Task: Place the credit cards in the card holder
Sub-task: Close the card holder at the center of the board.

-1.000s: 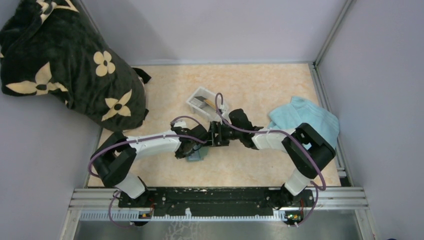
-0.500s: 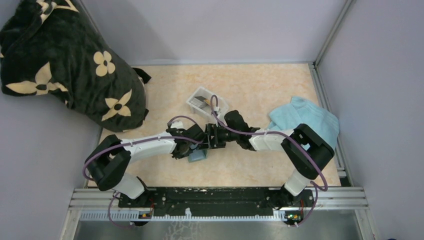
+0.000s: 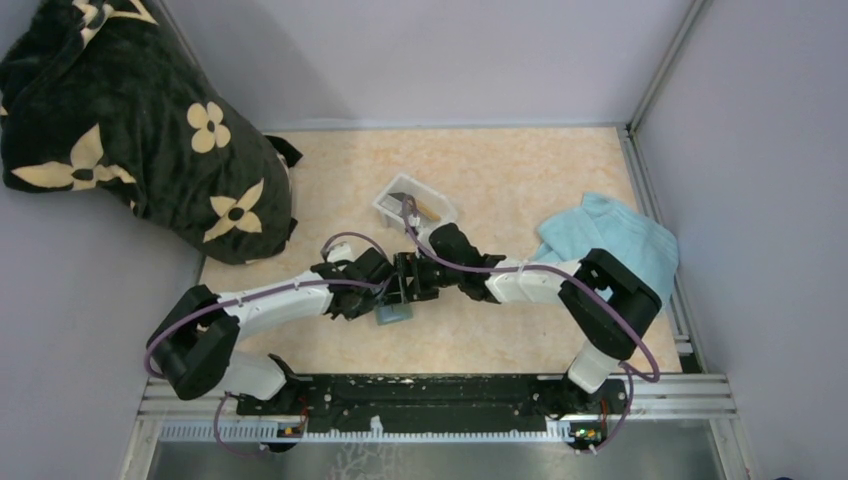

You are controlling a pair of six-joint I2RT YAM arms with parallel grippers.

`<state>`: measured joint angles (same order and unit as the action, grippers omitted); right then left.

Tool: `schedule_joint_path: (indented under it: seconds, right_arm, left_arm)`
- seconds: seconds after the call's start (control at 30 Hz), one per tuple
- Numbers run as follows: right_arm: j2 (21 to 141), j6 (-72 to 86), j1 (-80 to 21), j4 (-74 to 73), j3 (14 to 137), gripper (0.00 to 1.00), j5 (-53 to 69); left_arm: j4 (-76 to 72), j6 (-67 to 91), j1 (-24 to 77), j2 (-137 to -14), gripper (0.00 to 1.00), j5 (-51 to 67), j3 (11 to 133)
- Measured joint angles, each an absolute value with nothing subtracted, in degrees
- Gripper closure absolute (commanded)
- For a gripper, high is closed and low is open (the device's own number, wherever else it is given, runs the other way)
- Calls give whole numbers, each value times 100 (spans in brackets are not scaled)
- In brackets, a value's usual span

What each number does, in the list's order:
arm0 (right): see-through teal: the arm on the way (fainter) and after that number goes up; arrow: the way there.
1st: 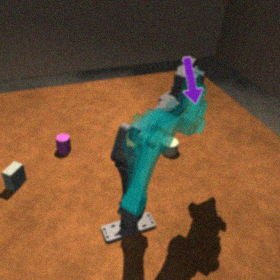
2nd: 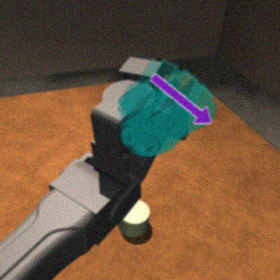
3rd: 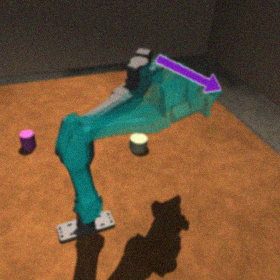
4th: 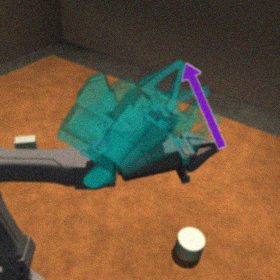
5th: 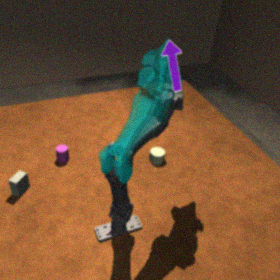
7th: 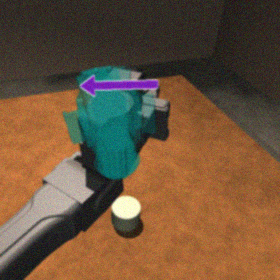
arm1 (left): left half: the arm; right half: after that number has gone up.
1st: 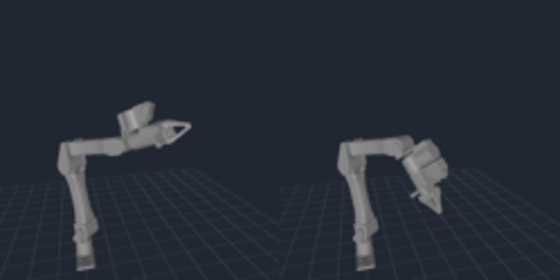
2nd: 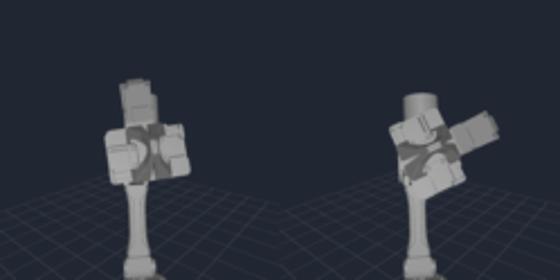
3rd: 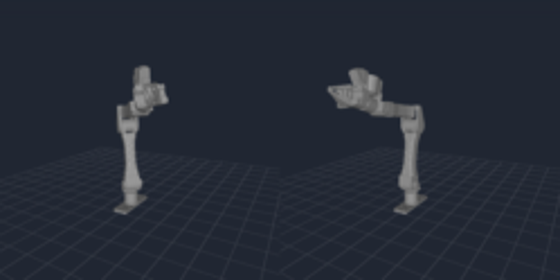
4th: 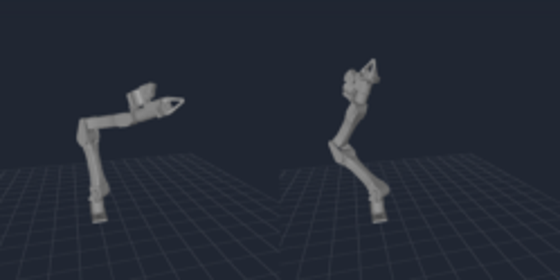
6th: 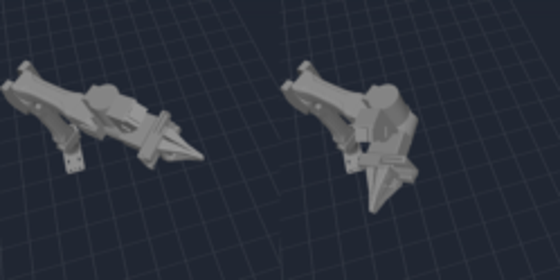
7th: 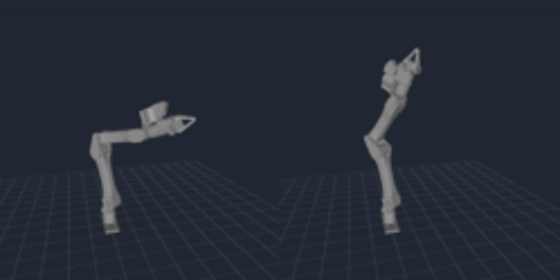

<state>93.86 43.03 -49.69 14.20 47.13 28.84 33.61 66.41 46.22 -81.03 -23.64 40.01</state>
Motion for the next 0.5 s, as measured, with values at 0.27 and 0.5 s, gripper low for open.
schedule_joint_path:
  seconds: [0.27,0.5]
  right_arm:
    - [9760,4318,-5262,1422,4827,24,2783]
    - [10020,4410,-5369,1712,4831,24,2749]
  left_arm:
    - [3146,6643,4541,-7876,100,-2228,3795]
    - [3055,6641,4436,-7695,100,-2106,3691]
